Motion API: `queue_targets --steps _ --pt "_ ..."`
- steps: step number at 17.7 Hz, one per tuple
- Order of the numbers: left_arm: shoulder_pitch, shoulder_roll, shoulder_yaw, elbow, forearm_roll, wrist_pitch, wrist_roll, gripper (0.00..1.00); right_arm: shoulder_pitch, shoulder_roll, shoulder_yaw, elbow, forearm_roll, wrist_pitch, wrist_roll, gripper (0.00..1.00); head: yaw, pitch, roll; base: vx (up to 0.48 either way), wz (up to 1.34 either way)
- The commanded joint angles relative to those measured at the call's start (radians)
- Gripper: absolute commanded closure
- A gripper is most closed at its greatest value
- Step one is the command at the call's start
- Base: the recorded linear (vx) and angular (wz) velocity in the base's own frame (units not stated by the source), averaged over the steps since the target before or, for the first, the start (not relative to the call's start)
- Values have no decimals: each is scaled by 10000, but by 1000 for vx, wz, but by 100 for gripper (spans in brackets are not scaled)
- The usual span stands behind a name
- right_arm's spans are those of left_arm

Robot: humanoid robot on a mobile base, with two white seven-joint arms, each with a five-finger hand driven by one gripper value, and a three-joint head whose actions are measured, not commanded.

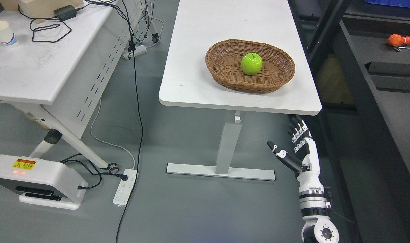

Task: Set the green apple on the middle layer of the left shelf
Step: 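Reach the right hand toward the green apple in the wicker basket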

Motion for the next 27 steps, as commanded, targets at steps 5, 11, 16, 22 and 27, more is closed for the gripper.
queue_targets --steps 5,11,16,22,27 --pt "0 174 0 0 0 -2 3 0 -5 -175 -168 0 -15 -10 43 0 0 0 0 0 0" --pt "0 174 0 0 0 -2 3 0 -35 -175 -521 16 -153 -209 13 0 0 0 0 10 0" --pt "0 174 0 0 0 -2 3 0 -341 -763 -1135 -198 5124 -195 -2158 4 0 0 0 58 1" --pt "0 174 0 0 0 -2 3 0 -419 -1671 -1810 -736 6842 -300 -2932 1 0 0 0 158 72" --pt "0 174 0 0 0 -2 3 0 -541 -1657 -1398 -736 6781 -889 -1877 1 0 0 0 222 176"
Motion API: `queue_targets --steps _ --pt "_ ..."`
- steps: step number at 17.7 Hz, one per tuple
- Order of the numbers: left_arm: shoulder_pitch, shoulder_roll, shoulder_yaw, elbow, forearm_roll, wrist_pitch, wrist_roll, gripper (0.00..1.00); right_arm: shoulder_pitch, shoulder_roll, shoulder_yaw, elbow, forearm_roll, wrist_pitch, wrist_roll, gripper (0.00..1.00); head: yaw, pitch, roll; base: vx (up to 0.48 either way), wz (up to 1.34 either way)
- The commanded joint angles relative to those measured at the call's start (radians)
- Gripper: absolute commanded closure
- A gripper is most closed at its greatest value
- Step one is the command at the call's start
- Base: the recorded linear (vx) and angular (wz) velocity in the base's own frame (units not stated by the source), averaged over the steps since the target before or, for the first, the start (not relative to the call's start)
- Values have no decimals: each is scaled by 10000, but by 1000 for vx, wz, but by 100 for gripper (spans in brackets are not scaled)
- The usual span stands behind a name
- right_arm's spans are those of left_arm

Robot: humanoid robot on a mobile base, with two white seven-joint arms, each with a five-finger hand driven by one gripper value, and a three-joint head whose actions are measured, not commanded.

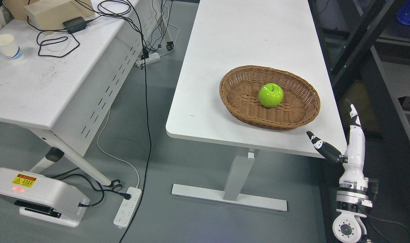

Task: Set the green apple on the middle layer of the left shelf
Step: 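Reach the right hand toward the green apple in the wicker basket, then close the right hand around the green apple in the basket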

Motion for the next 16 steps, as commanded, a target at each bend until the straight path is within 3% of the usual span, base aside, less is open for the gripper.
queue_targets --steps 1,5,10,16 --pt "0 175 0 0 0 -2 2 0 -190 -556 128 -245 561 655 1003 1 0 0 0 238 197" --pt "0 175 0 0 0 -2 2 0 -312 -571 483 -229 745 1148 1526 2 0 0 0 213 109" --pt "0 175 0 0 0 -2 2 0 -420 -617 1341 -91 2202 1350 2110 2 0 0 0 188 20" --pt "0 175 0 0 0 -2 2 0 -113 -602 2262 -76 2248 645 3199 1 0 0 0 138 10"
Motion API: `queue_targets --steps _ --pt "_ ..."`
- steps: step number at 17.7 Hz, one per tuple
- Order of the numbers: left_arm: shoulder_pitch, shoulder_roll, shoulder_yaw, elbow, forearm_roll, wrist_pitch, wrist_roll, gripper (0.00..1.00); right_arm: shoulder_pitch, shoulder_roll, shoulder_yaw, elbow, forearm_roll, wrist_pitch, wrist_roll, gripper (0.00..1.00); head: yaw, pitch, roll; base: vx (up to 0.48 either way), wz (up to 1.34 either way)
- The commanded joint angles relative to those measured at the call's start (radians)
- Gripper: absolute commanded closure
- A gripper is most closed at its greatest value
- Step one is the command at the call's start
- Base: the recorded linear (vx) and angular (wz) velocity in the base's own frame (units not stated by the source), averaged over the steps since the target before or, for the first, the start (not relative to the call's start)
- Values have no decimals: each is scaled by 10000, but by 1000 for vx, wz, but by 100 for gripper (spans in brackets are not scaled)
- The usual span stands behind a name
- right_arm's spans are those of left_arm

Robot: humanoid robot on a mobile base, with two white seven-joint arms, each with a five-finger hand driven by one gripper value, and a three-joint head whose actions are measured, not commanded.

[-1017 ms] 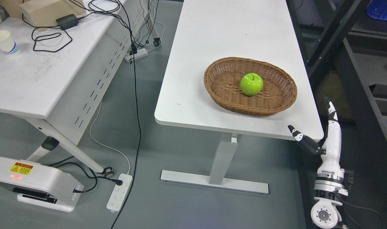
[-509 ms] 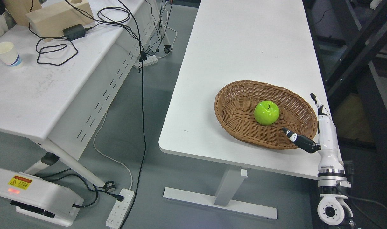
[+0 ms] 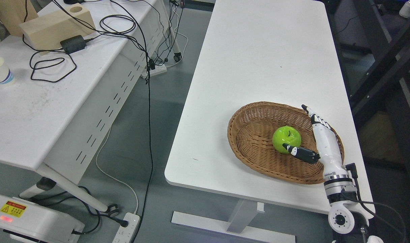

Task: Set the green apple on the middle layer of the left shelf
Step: 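Close the right hand around the green apple in the basket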

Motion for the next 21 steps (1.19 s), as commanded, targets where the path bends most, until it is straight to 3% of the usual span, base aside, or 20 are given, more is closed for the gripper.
queue_targets --steps 1,15,21 --pt "1 174 0 0 0 -2 1 0 211 -45 1425 43 372 -396 380 1 0 0 0 109 0" --pt "1 174 0 0 0 -2 1 0 -1200 -90 1335 1746 1278 -304 380 2 0 0 0 19 0" --pt "1 174 0 0 0 -2 1 0 -1094 -1346 1150 1746 1262 -320 364 2 0 0 0 0 0"
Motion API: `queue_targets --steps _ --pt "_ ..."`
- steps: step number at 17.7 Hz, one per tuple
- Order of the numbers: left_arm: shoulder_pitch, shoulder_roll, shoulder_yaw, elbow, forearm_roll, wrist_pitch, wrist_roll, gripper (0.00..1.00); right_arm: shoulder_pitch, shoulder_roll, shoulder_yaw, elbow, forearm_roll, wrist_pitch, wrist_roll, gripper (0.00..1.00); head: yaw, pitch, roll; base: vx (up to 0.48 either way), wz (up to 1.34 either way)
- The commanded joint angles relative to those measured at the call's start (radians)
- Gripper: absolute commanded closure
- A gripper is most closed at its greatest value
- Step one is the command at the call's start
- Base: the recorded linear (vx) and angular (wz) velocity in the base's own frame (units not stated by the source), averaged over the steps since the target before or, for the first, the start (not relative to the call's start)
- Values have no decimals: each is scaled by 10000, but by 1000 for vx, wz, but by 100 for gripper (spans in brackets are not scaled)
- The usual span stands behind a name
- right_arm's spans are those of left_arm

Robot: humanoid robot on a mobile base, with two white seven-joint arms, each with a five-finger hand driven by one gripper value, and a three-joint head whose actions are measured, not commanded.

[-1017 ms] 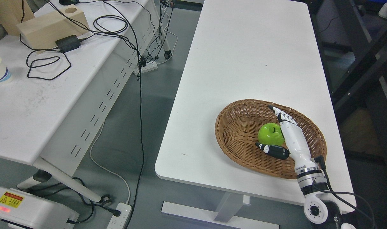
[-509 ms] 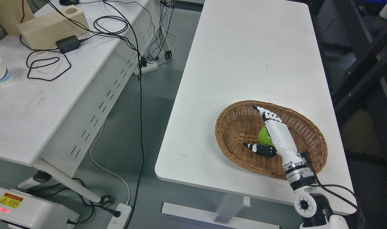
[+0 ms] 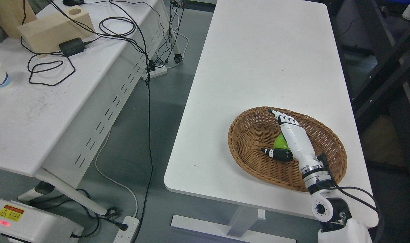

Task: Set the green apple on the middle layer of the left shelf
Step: 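Close the right hand around the green apple in the basket, then lift the green apple out of the basket with the right hand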

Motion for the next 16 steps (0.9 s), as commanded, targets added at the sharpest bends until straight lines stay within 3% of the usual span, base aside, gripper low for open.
queue_targets --steps 1,4,6,8,13,16 --pt "0 175 0 0 0 -2 -15 0 -31 -1229 -26 521 62 -6 -13 2 0 0 0 0 0" --pt "0 175 0 0 0 -2 0 0 46 -1385 -195 521 16 -67 -29 2 0 0 0 0 0" --pt "0 175 0 0 0 -2 0 0 62 -1339 -210 521 16 -83 -59 12 0 0 0 0 0" --pt "0 175 0 0 0 -2 0 0 92 -1323 -226 521 15 -98 -59 29 0 0 0 0 0" --pt "0 175 0 0 0 -2 0 0 246 -1293 -486 505 -76 -665 276 93 0 0 0 -26 -1" --pt "0 175 0 0 0 -2 0 0 246 -1201 -715 505 -443 -742 508 100 0 0 0 -32 -1"
